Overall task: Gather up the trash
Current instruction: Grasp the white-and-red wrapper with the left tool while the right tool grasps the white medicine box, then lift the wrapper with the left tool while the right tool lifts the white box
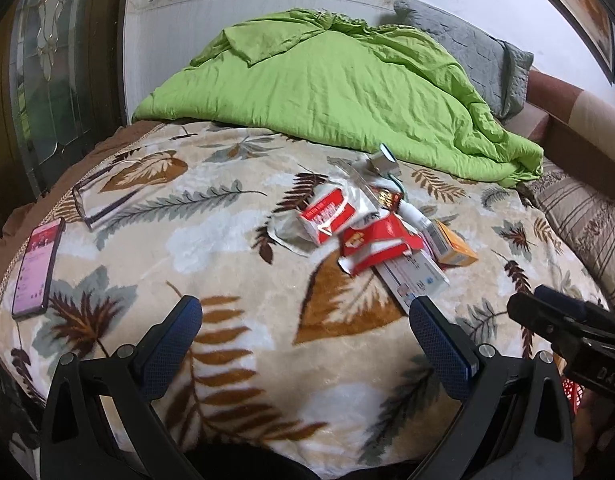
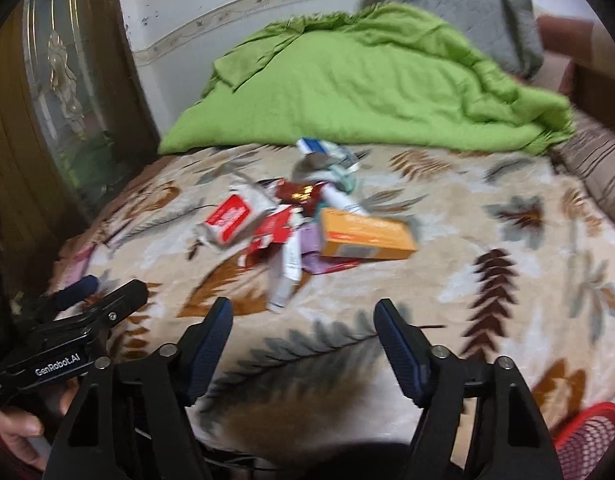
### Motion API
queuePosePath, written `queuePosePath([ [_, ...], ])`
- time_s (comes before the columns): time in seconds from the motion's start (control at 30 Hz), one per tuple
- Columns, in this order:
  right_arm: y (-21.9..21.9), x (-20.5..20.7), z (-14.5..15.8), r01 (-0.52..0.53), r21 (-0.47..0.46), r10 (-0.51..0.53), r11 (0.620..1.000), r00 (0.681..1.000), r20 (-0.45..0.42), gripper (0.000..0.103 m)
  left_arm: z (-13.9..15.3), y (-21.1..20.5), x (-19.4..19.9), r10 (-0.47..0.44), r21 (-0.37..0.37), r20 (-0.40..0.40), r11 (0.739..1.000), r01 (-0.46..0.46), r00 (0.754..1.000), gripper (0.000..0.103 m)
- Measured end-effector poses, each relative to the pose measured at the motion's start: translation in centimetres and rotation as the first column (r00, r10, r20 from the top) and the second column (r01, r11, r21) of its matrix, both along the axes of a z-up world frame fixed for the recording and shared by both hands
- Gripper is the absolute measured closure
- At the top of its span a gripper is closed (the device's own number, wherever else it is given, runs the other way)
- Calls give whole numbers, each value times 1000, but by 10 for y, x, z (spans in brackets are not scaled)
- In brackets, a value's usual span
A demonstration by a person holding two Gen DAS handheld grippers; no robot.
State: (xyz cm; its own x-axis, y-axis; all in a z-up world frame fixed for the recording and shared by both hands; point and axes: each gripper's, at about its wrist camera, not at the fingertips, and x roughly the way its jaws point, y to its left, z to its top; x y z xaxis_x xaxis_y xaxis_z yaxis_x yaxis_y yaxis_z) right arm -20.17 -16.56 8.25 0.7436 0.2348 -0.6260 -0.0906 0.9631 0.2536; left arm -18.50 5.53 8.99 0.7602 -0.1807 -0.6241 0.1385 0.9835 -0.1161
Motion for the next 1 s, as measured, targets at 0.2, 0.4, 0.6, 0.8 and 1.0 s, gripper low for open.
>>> queuePosePath([
  [0.2, 1, 48, -18, -24, 111, 37, 994, 993, -115, 43, 11, 21, 29, -10, -80, -44, 997, 6, 999, 27],
  [0.4, 13, 87, -41, -32, 137, 57, 990, 981, -184, 57, -1, 12, 72, -64, -55, -119, 997, 58, 991, 28],
  [0.6, 19, 96, -49, -43, 137, 68, 990, 980, -185, 88, -5, -15, 101, -137, 31, -114, 989, 141, 984, 28],
  [0.8, 6, 59, -22, -25, 108, 36, 994, 994, -104, 88, -21, -25, 132, -147, 97, -134, 982, 160, 980, 28],
  [1.0, -20, 32, -15, 25, 111, -20, 993, 999, -50, 88, -37, -34, 157, -176, 110, -176, 974, 197, 969, 28],
])
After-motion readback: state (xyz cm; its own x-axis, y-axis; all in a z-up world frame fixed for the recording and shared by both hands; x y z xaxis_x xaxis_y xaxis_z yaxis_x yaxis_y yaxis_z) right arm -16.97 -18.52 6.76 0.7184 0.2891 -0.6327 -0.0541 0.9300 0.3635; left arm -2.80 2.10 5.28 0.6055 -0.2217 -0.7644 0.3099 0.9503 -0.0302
